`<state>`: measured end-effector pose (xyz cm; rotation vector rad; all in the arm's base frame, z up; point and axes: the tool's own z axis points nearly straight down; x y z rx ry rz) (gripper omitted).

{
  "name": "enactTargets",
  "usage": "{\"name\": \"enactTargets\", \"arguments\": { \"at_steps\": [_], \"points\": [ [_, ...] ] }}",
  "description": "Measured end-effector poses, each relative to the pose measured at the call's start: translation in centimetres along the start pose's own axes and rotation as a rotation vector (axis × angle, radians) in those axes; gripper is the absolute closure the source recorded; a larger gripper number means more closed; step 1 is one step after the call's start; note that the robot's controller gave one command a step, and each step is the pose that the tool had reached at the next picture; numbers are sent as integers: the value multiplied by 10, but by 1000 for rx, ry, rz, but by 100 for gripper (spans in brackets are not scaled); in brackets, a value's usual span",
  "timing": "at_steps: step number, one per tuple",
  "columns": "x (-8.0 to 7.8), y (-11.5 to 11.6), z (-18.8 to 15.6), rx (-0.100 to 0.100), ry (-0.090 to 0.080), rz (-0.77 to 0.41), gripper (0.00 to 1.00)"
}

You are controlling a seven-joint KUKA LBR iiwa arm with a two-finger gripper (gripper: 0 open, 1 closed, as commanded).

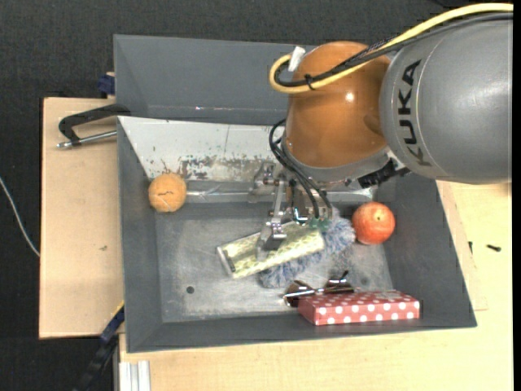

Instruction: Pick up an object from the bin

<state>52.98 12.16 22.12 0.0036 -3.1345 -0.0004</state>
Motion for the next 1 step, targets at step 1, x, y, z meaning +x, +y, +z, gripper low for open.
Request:
{"name": "enactTargets", "arguments": {
  "at_steps": [1],
  "points": [
    [-5, 9, 16, -1, -19, -29, 0]
  ]
}}
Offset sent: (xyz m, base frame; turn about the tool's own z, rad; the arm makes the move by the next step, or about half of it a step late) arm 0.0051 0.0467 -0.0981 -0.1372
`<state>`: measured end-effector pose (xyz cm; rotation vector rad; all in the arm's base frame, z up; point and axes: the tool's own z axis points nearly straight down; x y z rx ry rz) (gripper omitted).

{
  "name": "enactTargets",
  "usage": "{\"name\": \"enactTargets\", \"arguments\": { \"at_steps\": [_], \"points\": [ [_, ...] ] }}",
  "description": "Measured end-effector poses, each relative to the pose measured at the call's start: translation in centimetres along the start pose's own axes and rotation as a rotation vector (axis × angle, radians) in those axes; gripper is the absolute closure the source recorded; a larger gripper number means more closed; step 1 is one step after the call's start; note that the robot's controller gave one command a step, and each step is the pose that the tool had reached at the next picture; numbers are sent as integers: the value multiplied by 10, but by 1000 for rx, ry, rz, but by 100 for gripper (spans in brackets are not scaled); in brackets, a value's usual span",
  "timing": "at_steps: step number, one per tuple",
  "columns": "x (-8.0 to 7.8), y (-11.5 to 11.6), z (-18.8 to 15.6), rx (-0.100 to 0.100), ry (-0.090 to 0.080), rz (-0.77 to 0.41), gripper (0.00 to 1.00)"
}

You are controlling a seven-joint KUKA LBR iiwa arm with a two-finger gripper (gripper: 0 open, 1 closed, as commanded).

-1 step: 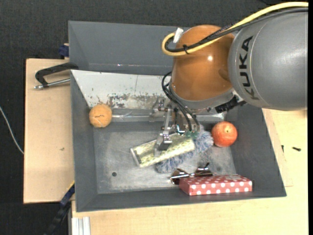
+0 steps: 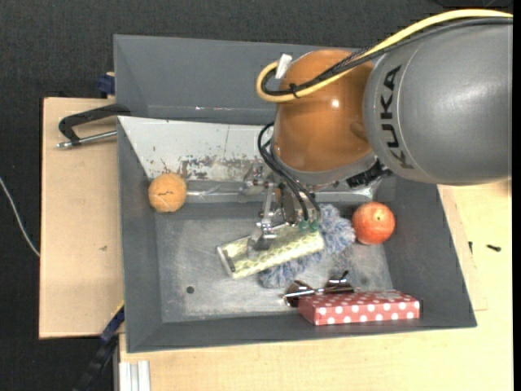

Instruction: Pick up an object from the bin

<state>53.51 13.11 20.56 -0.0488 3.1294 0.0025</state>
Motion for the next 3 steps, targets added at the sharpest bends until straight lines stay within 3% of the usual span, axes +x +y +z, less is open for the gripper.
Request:
{"name": "enactTargets", "arguments": {
  "at_steps": [1, 2, 3],
  "points": [
    [-1, 30, 64, -1, 7, -86, 0],
    [9, -57, 131, -3, 3, -157, 100],
    [11, -57, 133, -2, 7, -156, 0]
  ]
}}
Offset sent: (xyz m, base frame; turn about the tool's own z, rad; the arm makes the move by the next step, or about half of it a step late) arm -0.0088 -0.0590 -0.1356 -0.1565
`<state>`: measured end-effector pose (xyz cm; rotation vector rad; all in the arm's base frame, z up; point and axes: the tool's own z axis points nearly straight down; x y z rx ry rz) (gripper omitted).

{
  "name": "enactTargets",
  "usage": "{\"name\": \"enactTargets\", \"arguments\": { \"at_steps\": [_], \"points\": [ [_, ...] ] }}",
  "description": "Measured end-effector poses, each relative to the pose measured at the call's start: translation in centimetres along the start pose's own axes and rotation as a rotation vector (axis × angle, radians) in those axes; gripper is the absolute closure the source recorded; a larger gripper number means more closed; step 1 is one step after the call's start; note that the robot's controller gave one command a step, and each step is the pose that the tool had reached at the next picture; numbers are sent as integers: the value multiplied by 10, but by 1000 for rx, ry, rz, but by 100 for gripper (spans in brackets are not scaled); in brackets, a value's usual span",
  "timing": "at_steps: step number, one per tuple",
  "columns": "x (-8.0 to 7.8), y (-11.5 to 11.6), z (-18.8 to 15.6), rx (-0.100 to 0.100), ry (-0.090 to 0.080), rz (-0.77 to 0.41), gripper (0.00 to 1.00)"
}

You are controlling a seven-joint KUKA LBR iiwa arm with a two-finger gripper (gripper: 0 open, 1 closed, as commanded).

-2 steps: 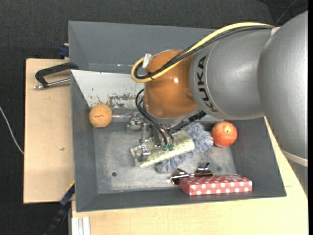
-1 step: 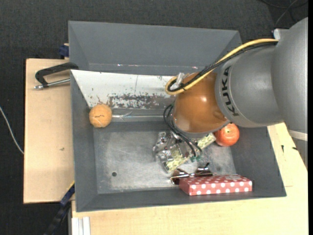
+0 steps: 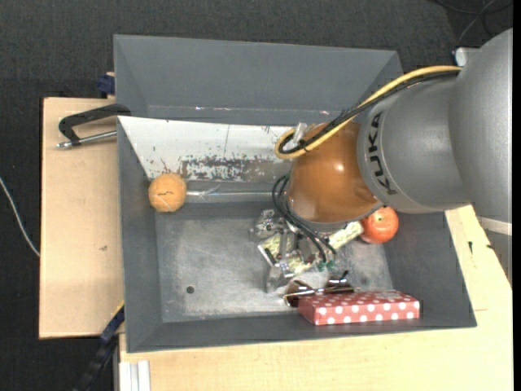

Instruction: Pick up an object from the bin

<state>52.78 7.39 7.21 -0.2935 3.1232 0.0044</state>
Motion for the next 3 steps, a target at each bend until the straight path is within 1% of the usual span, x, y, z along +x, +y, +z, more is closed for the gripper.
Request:
{"name": "enactTargets", "arguments": {
  "at_steps": [1, 2, 3],
  "points": [
    [0, 0, 0, 0, 0, 0, 0],
    [23, -73, -50, -2, 6, -207, 100],
    [23, -73, -50, -2, 6, -207, 100]
  ]
}}
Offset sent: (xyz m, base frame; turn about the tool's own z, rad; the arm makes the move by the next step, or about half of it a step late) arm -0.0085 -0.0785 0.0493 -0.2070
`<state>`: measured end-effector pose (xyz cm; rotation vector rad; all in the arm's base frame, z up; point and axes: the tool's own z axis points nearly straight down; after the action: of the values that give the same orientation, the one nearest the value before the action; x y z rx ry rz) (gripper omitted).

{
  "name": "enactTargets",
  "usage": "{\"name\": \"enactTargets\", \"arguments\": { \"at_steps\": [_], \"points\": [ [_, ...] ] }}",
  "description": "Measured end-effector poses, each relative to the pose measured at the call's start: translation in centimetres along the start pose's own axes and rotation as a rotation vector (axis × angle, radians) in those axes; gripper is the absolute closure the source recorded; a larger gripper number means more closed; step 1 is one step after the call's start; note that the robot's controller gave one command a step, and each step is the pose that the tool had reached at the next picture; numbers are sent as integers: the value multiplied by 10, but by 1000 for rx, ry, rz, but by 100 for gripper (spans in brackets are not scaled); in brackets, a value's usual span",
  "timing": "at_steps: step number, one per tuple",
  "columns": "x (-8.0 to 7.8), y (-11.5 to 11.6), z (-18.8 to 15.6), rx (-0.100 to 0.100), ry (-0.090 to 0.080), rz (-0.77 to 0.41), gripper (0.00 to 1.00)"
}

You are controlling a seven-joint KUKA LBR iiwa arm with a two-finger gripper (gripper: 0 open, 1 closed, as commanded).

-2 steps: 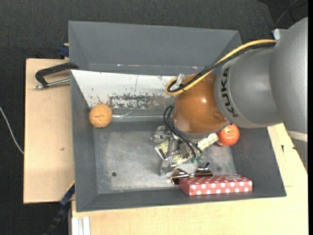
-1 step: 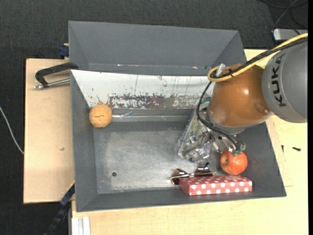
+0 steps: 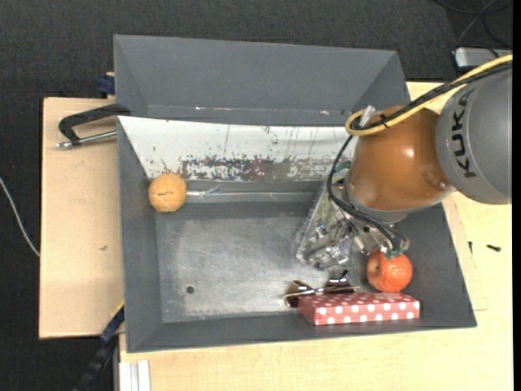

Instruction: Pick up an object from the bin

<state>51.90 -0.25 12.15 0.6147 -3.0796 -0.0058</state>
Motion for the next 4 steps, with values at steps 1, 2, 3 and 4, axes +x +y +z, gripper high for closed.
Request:
{"name": "enactTargets", "arguments": {
  "at_steps": [1, 2, 3, 4],
  "points": [
    [2, -3, -35, 1, -1, -92, 100],
    [17, -17, -101, 2, -1, -130, 100],
    [-12, 3, 6, 0, 2, -148, 0],
    [-13, 2, 1, 3, -4, -145, 0]
  ]
}}
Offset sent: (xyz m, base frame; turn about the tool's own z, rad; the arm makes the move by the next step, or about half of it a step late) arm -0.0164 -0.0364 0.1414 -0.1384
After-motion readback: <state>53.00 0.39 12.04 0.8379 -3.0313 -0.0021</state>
